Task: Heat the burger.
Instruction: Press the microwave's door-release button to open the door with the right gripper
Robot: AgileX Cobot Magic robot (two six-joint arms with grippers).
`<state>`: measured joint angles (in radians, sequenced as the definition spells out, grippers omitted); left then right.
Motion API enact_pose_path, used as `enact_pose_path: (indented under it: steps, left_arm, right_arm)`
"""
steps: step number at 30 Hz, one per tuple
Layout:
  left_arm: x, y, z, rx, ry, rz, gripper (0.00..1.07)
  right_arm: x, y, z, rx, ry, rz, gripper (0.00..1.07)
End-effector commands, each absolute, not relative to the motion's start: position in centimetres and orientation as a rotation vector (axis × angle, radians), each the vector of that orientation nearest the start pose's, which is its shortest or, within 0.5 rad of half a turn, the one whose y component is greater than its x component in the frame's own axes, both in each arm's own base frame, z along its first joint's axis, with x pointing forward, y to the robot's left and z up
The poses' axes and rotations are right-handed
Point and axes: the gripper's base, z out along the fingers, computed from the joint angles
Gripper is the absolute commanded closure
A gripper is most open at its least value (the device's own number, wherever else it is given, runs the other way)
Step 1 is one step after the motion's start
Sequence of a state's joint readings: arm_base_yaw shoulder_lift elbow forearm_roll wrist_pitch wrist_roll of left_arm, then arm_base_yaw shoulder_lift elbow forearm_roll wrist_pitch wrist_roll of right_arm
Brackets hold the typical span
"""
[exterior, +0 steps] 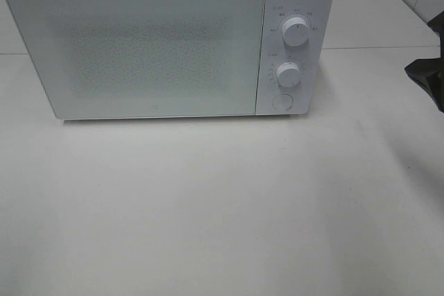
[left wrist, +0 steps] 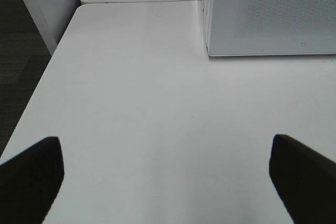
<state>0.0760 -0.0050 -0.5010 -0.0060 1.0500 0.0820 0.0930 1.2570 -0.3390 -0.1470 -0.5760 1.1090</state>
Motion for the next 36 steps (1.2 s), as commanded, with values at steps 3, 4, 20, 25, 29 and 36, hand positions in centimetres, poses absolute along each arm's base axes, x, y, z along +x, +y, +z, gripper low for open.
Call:
enact_pose_path:
  steps: [3, 4, 20, 25, 29, 36]
  left_arm:
    - [-0.7, -0.2, 27.8, 0.0, 2.003, 0.086, 0.07]
    - [-0.7, -0.2, 27.8, 0.0, 2.003, 0.086, 0.07]
    - [-0.7, -0.2, 27.8, 0.0, 2.003, 0.086, 0.07]
    - [-0.7, -0.2, 27.8, 0.0, 2.003, 0.086, 0.07]
    - [-0.7, -0.2, 27.8, 0.0, 2.003, 0.086, 0.07]
    - [-0.7, -0.2, 27.8, 0.0, 2.003, 0.086, 0.07]
  right_arm:
    - [22.5, 4.2, 19.7, 0.872, 1.703, 0.965, 1.07]
    - [22.5, 4.2, 19.7, 0.872, 1.703, 0.965, 1.07]
    - [22.8, 10.6, 14.6, 1.126, 1.619, 1.103, 1.07]
    - [23.0, 12.1, 13.8, 1.184, 1.624, 1.124, 1.07]
    - [23.9, 13.7, 13.3, 1.228, 1.617, 1.157, 1.07]
    - [25.4, 14.7, 13.0, 1.296, 1.606, 1.147, 1.07]
